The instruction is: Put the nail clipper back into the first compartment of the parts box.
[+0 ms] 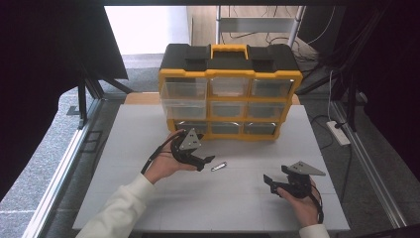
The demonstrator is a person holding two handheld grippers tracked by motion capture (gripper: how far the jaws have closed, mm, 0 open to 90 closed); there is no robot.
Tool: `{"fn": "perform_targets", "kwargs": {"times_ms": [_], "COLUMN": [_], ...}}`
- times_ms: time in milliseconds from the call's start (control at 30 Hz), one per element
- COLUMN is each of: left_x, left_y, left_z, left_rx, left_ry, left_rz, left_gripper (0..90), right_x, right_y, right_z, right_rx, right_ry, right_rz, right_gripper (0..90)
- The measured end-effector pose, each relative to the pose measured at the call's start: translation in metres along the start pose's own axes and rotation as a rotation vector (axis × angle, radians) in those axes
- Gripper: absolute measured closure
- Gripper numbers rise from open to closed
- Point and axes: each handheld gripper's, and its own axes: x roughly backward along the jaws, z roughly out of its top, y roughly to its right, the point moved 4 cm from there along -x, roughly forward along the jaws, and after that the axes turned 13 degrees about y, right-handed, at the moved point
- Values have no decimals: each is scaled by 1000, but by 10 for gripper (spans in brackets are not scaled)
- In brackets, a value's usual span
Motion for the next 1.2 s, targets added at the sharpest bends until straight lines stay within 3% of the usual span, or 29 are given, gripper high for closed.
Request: {"fn": "perform_targets", "kwargs": {"times_ms": [333,500,1200], "left_x": [-20,-30,-58], "left_y": [1,0,2], "left_z": [-9,-15,-27], "left_rx": [17,47,92], "left_ry": [-51,-68,-155], "left_rz": [-37,-49,-132], "left_gripper": [171,177,192], "right_x": [-1,0,-1], "right_y": [1,1,1], "right_z": [-1,-1,-2], "right_rx": [1,0,15], "right_ry": [-4,-6,-17], "right_rz": [2,1,-5], "right_gripper": [176,176,176]}}
